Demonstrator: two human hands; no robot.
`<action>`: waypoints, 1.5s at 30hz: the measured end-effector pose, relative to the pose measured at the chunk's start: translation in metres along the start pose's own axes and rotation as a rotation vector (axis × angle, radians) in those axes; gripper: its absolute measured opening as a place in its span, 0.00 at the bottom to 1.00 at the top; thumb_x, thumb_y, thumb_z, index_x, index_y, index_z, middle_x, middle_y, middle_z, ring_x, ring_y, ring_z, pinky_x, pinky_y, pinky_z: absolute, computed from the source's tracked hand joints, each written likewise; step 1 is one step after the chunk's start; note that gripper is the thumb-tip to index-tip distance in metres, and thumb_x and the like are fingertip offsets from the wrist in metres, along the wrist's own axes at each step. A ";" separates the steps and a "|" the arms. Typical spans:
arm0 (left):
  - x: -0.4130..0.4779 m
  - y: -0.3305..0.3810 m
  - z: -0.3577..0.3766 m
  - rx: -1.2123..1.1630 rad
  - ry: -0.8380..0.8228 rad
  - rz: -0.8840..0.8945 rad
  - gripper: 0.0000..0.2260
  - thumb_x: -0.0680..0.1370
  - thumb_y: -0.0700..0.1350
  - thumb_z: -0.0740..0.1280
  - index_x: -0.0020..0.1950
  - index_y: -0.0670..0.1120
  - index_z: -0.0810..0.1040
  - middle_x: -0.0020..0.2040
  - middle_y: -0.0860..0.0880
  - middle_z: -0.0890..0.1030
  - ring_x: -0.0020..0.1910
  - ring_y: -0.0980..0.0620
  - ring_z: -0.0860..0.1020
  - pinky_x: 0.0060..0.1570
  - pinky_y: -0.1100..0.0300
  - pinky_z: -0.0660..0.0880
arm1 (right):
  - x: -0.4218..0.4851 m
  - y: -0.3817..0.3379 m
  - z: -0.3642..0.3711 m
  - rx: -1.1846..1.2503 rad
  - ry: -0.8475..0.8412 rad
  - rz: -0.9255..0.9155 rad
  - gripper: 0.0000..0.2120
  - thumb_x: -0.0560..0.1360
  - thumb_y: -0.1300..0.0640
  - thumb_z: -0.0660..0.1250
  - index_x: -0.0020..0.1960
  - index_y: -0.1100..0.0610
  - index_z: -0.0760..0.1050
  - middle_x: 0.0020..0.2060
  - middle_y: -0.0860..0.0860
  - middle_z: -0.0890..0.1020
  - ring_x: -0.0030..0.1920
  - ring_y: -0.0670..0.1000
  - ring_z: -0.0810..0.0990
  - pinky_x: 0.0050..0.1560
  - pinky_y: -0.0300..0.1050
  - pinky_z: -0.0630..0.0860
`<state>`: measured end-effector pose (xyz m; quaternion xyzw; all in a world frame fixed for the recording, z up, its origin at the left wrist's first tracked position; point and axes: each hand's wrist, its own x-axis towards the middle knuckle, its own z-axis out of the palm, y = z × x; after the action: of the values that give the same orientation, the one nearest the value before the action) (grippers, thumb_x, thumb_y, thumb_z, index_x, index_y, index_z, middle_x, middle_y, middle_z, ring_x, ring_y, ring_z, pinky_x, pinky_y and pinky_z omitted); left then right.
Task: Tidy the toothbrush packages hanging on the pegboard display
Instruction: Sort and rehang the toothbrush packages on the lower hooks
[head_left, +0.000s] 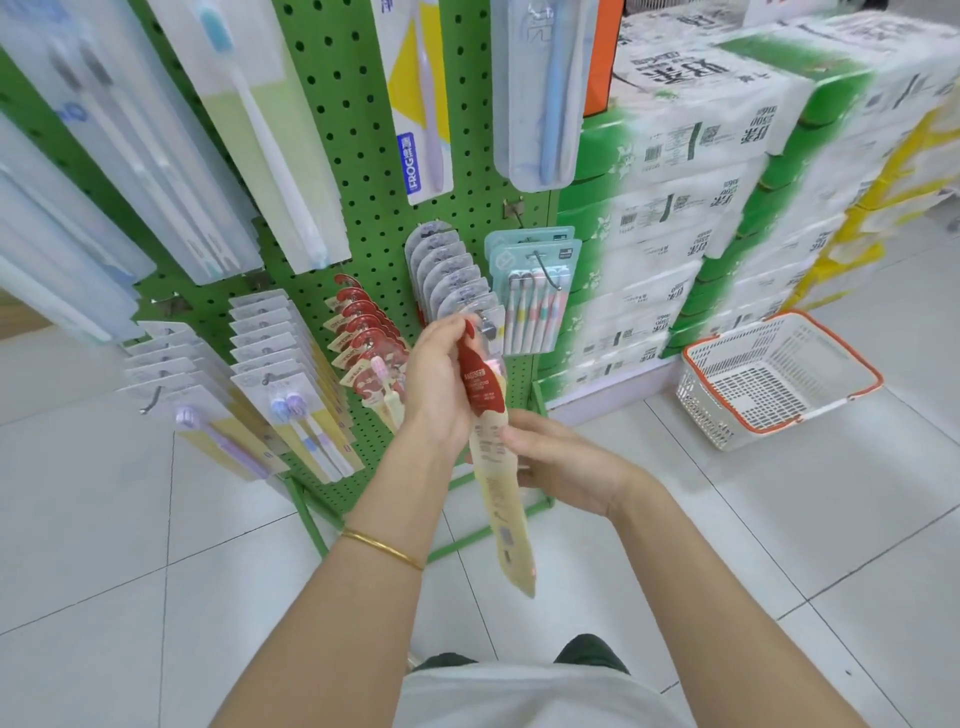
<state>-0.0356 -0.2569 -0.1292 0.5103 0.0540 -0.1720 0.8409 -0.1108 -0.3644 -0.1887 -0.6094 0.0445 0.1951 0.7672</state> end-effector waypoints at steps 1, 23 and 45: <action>-0.001 0.000 -0.002 -0.004 -0.008 -0.002 0.08 0.79 0.40 0.58 0.41 0.45 0.72 0.30 0.52 0.68 0.28 0.55 0.66 0.26 0.63 0.67 | 0.003 0.000 0.006 -0.053 -0.014 0.001 0.29 0.66 0.43 0.70 0.64 0.54 0.72 0.57 0.53 0.79 0.62 0.54 0.76 0.57 0.45 0.75; 0.008 0.026 -0.099 0.642 0.411 0.130 0.09 0.80 0.39 0.60 0.59 0.47 0.74 0.50 0.57 0.76 0.55 0.56 0.75 0.61 0.57 0.71 | 0.107 0.012 0.085 -0.793 0.618 -0.051 0.46 0.52 0.35 0.75 0.62 0.55 0.63 0.54 0.51 0.72 0.54 0.56 0.75 0.52 0.57 0.77; 0.025 0.027 -0.119 1.023 0.181 0.254 0.18 0.78 0.39 0.62 0.69 0.46 0.69 0.64 0.49 0.74 0.63 0.54 0.72 0.64 0.56 0.70 | 0.166 0.020 0.103 -0.747 0.772 -0.083 0.30 0.71 0.50 0.66 0.65 0.67 0.63 0.57 0.62 0.71 0.57 0.63 0.69 0.57 0.53 0.66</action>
<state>0.0072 -0.1474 -0.1694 0.8703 -0.0265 -0.0283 0.4911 0.0173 -0.2222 -0.2315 -0.8695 0.2267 -0.0711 0.4330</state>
